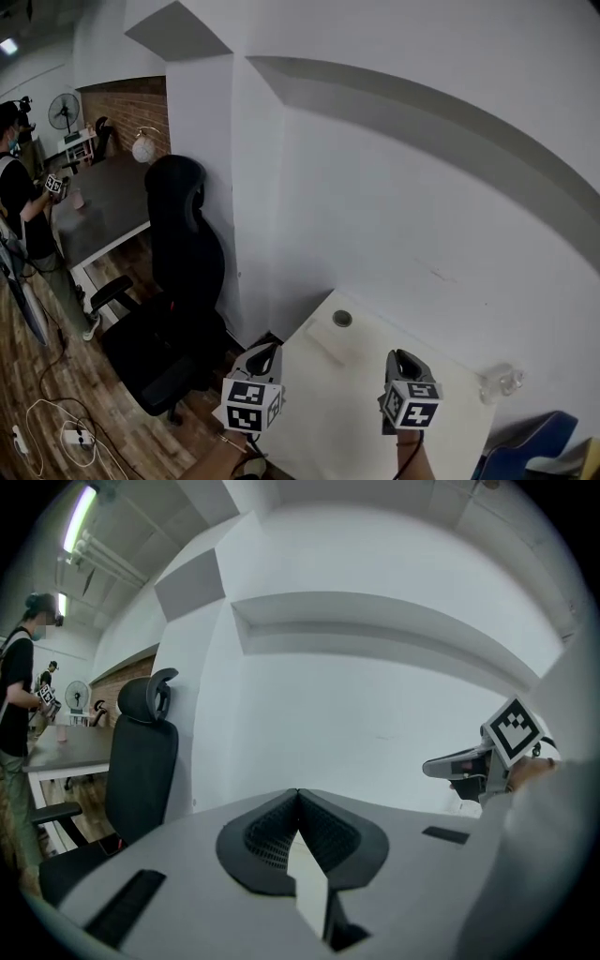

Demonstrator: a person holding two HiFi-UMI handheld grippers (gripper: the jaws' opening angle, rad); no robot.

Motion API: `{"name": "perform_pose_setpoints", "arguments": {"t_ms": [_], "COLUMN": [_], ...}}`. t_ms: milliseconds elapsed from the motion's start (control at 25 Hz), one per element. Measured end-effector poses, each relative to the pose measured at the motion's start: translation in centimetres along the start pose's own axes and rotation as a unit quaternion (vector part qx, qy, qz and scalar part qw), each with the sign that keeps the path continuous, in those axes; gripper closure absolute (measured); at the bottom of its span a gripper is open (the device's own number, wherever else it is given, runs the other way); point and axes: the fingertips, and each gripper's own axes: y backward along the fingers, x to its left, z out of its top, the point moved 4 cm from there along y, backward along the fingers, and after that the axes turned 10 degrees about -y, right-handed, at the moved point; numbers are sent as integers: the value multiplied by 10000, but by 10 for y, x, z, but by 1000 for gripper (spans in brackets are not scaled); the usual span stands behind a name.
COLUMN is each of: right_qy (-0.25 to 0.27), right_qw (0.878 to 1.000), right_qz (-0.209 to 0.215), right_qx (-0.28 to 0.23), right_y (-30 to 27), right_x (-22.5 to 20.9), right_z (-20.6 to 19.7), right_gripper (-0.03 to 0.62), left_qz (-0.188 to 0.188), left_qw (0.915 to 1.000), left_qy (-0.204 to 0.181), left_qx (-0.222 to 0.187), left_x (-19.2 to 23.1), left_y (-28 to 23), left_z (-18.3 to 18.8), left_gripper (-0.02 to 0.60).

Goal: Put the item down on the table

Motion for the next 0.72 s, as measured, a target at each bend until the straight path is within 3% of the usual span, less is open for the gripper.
{"name": "perform_pose_setpoints", "arguments": {"t_ms": [160,440,720], "right_qy": [-64,-296,-418], "right_qw": [9982,9911,9902], "right_qz": [-455,-858,-917], "right_qx": [-386,-975,-963], "right_y": [32,78,86], "right_x": [-20,-30,-37], "right_z": [13,27,19], "right_gripper": [546,549,549], "left_qz": [-49,-154,-243], "left_qw": [9998,9987,9983], "left_qy": [25,-104,-198], "left_qx": [-207,-478,-489], "left_x": [-17,-35,-46], "left_y": [3,1,-3], "left_z": [17,41,48], "left_gripper": [566,566,566]}}
